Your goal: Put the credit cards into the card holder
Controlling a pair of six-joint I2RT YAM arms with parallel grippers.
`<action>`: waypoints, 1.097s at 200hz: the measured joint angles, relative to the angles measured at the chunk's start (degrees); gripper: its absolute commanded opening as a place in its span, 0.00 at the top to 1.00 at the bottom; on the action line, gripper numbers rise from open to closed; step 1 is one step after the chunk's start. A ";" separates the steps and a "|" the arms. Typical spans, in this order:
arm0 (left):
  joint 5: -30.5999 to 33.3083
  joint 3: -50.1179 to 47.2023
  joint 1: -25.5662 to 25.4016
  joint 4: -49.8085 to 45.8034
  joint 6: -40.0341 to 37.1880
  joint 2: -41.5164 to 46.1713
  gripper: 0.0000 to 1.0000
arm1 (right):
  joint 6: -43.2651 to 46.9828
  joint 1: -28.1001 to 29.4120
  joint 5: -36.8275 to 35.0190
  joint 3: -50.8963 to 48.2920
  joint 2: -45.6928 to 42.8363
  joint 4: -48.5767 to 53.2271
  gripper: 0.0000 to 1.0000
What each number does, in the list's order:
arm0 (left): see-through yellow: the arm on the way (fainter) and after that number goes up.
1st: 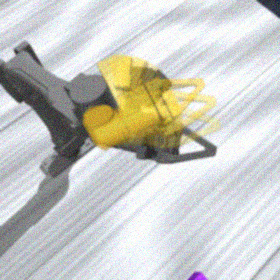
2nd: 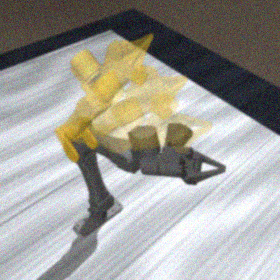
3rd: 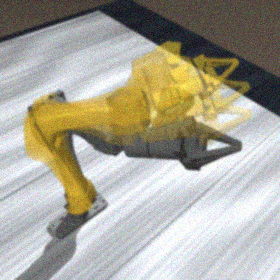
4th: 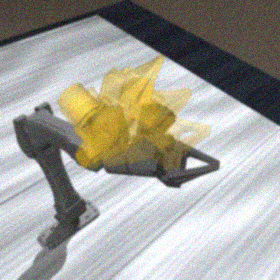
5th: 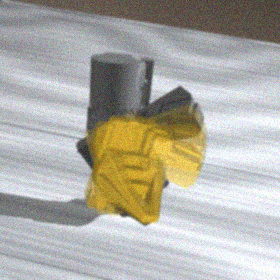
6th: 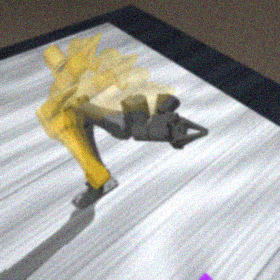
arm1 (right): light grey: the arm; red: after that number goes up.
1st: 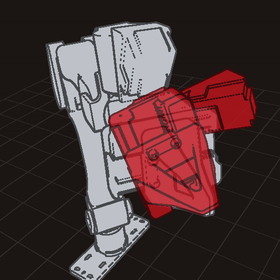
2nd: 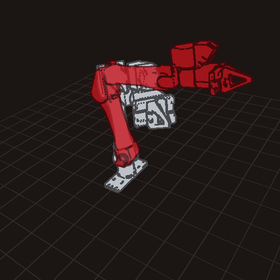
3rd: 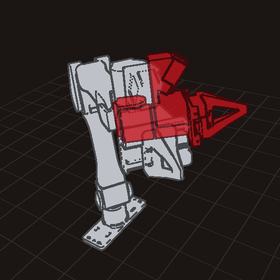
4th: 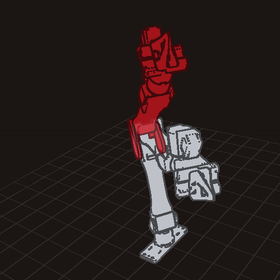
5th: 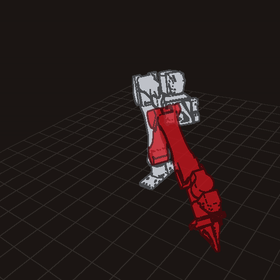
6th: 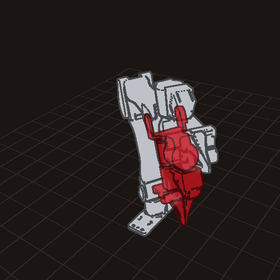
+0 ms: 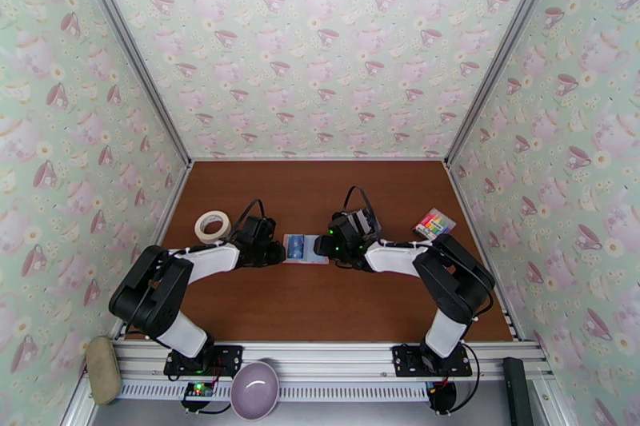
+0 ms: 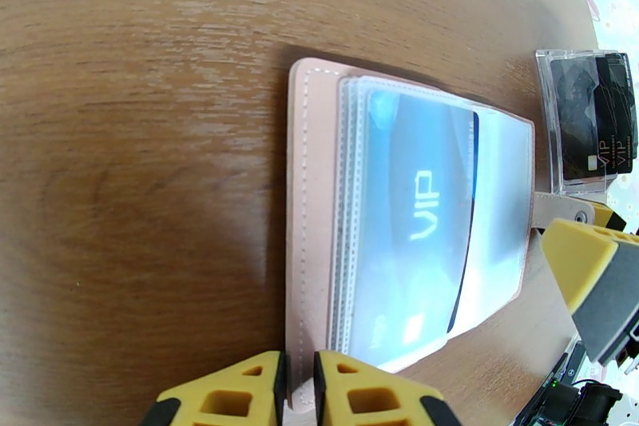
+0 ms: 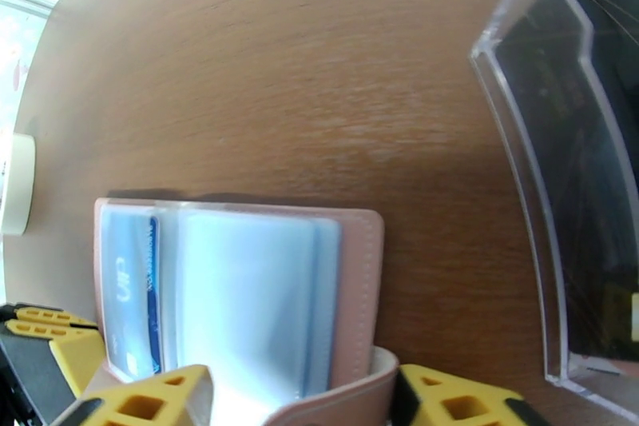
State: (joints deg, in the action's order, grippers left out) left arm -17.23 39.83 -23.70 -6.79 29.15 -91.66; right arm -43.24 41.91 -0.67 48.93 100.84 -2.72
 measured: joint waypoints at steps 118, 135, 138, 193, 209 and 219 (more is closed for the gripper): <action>-0.02 0.02 0.00 0.00 0.00 0.00 0.81 | 0.02 0.00 -1.99 -1.36 -3.17 1.33 0.60; -0.04 0.02 0.00 0.00 -0.02 0.00 0.81 | 0.07 0.00 -2.36 -1.40 -3.65 1.33 0.65; -0.07 0.02 0.00 0.00 -0.02 0.00 0.81 | 0.07 0.00 -2.38 -1.40 -3.67 1.33 0.65; -0.13 0.02 0.00 0.00 -0.02 0.00 0.81 | 0.26 0.00 -3.61 -1.42 -3.67 1.99 0.72; -0.13 0.02 0.00 -0.02 -0.02 0.00 0.81 | 0.44 0.00 -3.98 -1.42 -3.78 2.71 0.74; -0.13 0.02 0.00 -0.02 -0.02 0.00 0.81 | 0.50 0.00 -4.37 -1.42 -4.13 3.43 0.75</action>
State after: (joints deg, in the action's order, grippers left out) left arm -17.37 39.86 -23.70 -6.81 29.12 -91.66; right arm -42.74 41.91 -5.04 47.51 96.71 0.71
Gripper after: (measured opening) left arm 0.187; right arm 0.265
